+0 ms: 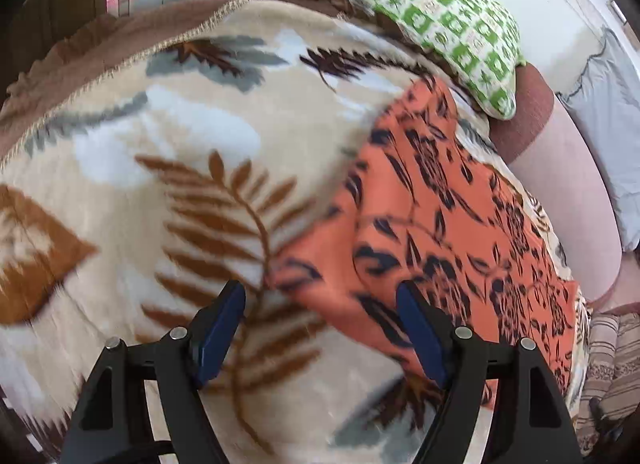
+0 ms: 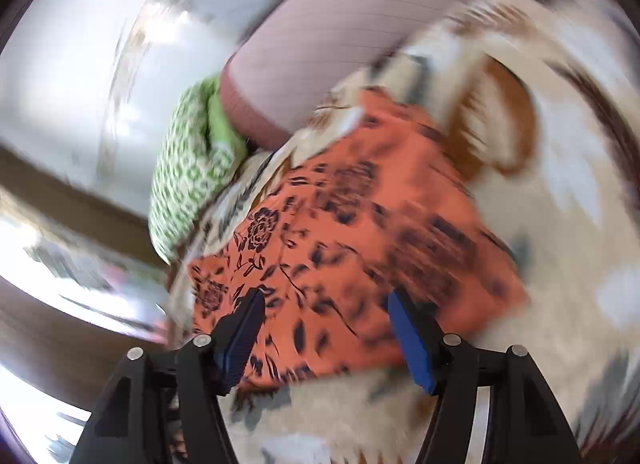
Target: Fold small clothes
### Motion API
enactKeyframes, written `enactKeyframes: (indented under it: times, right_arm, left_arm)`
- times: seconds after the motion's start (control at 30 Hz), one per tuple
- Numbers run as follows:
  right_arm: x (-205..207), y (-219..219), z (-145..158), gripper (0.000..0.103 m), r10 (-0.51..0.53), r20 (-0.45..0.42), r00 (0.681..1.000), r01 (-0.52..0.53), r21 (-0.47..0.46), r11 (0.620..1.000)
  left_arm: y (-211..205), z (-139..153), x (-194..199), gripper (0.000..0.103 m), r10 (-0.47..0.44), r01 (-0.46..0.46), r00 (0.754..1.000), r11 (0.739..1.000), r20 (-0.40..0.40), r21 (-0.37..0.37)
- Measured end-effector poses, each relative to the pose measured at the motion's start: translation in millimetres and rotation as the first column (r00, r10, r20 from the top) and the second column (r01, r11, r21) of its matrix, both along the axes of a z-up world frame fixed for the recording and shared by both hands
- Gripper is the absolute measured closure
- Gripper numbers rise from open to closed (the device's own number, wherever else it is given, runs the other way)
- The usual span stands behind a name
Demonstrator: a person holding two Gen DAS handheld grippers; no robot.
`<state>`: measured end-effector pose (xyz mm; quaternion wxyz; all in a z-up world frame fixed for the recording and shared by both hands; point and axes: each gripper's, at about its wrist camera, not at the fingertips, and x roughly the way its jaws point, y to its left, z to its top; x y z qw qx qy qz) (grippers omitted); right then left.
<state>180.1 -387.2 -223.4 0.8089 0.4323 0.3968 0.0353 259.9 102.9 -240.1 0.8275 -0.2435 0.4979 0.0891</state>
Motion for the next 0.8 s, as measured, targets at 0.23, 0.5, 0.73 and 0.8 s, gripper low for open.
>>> enactKeyframes:
  times: [0.23,0.5,0.73,0.8]
  right_arm:
    - [-20.8,-16.6,-59.4,0.032,-0.136,-0.080,0.988,0.150,0.223,0.963]
    - [-2.8,-12.4,-81.5,0.032,-0.151,-0.117,0.982,0.177,0.257,0.950]
    - [12.5,-4.1,-82.9,0.032,-0.137,-0.077,0.988,0.153,0.285,0.946]
    - [15.7,-2.5,-82.0,0.032,-0.133,-0.062,0.989,0.145,0.289,0.946]
  left_arm:
    - [-26.8,-2.1,-22.4,0.025,-0.052,0.053,0.999,0.992,0.013,-0.118]
    - [-38.4,-9.4,-11.6,0.024,-0.086,0.089,0.996,0.970,0.025,-0.226]
    - [-51.1,-18.0,12.4,0.024,-0.111,0.124,0.992,0.946,0.062,-0.300]
    - [-49.0,-19.2,17.6,0.024,-0.088,0.112,0.992,0.933,0.087,-0.342]
